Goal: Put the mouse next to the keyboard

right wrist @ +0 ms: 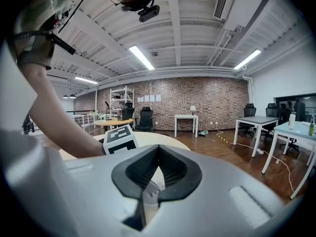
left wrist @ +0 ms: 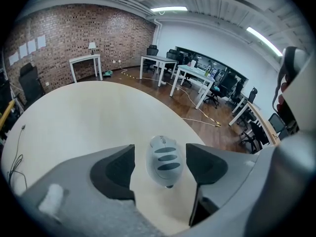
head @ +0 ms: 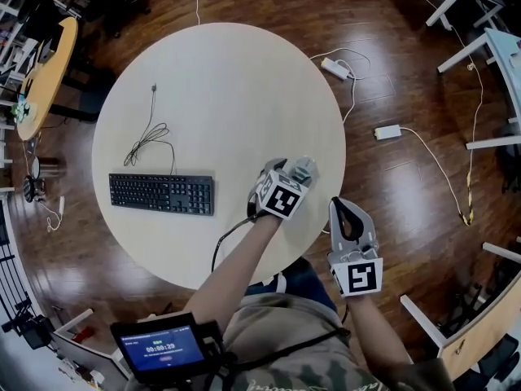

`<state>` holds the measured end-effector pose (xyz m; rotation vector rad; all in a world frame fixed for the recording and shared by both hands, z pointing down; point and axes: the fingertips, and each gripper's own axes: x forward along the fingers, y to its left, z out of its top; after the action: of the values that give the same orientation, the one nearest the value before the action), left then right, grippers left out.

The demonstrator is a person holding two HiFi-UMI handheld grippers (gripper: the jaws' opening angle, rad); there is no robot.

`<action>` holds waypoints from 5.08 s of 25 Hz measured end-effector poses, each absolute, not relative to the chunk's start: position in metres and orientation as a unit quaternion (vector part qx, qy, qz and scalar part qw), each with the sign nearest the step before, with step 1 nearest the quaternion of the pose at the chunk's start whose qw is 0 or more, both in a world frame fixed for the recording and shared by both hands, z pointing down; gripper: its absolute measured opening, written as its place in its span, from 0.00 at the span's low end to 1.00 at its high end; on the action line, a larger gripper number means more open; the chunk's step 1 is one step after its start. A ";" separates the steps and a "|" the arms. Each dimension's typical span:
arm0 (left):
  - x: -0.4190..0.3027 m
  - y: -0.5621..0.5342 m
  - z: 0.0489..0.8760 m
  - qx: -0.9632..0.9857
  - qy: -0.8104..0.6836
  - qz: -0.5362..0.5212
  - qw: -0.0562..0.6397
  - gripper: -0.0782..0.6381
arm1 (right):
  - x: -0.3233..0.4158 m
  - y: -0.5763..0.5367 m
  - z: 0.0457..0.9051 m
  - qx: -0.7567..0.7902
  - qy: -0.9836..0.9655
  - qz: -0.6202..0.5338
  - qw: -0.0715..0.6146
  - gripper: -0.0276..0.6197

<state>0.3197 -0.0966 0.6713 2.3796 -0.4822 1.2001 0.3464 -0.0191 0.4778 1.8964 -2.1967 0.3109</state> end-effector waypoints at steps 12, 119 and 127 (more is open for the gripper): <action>0.300 -0.095 0.616 0.882 -0.188 0.400 0.162 0.58 | 0.324 -0.021 0.467 0.627 -0.767 0.077 0.111 0.05; -0.168 -0.068 0.424 0.819 -0.549 0.122 0.116 0.57 | 0.025 -0.045 0.417 0.482 -0.868 0.040 0.111 0.05; -0.160 -0.066 0.382 0.820 -0.564 0.088 0.029 0.55 | 0.009 -0.052 0.388 0.482 -0.872 0.058 0.064 0.05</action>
<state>-0.1600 -0.0657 0.3824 2.5310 -1.7411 0.2716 0.0088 -0.0524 0.3878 1.4551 -2.6326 0.1749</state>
